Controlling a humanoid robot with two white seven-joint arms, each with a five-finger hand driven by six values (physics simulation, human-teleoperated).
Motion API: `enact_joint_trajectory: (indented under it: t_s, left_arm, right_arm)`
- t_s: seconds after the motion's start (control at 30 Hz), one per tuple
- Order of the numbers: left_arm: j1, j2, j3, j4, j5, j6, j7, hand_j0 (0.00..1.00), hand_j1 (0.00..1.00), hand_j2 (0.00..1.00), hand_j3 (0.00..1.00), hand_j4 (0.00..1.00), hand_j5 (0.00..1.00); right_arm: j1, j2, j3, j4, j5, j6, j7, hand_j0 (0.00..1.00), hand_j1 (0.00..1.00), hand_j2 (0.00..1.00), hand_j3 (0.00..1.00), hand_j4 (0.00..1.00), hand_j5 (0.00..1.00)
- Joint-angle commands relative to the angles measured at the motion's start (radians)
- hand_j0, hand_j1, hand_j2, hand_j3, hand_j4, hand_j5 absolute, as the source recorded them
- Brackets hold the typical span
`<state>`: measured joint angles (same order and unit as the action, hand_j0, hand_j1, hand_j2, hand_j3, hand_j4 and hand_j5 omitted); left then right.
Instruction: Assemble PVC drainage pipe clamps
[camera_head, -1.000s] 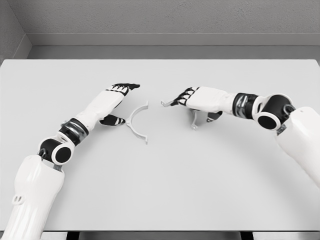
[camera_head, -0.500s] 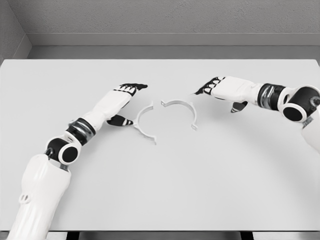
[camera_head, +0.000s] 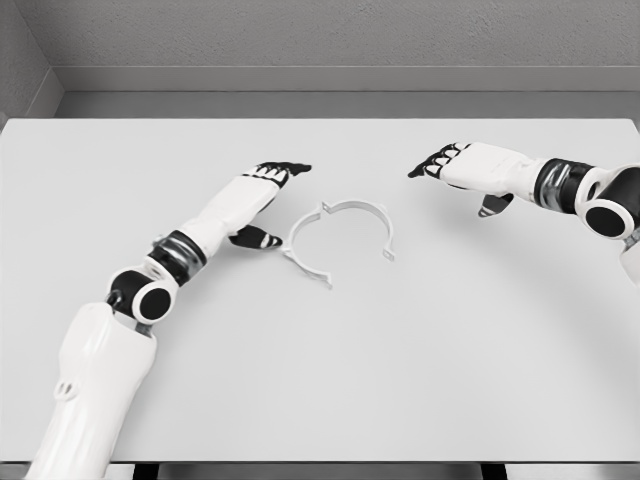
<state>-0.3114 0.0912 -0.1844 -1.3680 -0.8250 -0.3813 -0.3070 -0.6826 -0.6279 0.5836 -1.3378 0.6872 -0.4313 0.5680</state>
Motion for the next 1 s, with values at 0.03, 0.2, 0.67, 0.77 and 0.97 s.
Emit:
enact_joint_trajectory:
  t_s: [0.03, 0.2, 0.67, 0.77, 0.97]
  left_arm:
    - [0.0, -0.011, -0.001, 0.0, 0.001, 0.001, 0.0, 1.0, 1.0, 1.0, 1.0, 1.0, 1.0]
    - [0.0, -0.022, -0.001, -0.002, -0.005, 0.001, 0.0, 1.0, 1.0, 1.0, 1.0, 1.0, 1.0]
    - [0.015, 0.015, 0.003, -0.017, 0.007, -0.016, 0.0, 1.0, 1.0, 1.0, 1.0, 1.0, 1.0]
    - [0.037, 0.015, 0.002, -0.045, 0.007, -0.018, 0.0, 1.0, 1.0, 1.0, 1.0, 1.0, 1.0]
    - [0.038, 0.03, 0.003, -0.052, 0.013, -0.102, 0.0, 1.0, 1.0, 1.0, 1.0, 1.0, 1.0]
  right_arm:
    - [0.0, -0.003, -0.001, -0.001, -0.003, 0.002, 0.0, 1.0, 1.0, 1.0, 1.0, 1.0, 1.0]
    - [0.0, -0.007, -0.002, -0.003, -0.003, 0.002, 0.0, 1.0, 1.0, 1.0, 1.0, 1.0, 1.0]
    - [0.0, -0.015, -0.001, -0.011, -0.005, 0.0, 0.0, 1.0, 1.0, 1.0, 1.0, 1.0, 1.0]
    - [0.002, -0.018, 0.001, -0.012, -0.005, -0.001, 0.0, 1.0, 1.0, 1.0, 1.0, 1.0, 1.0]
    - [0.0, -0.024, 0.002, -0.012, -0.005, -0.003, 0.0, 1.0, 1.0, 1.0, 1.0, 1.0, 1.0]
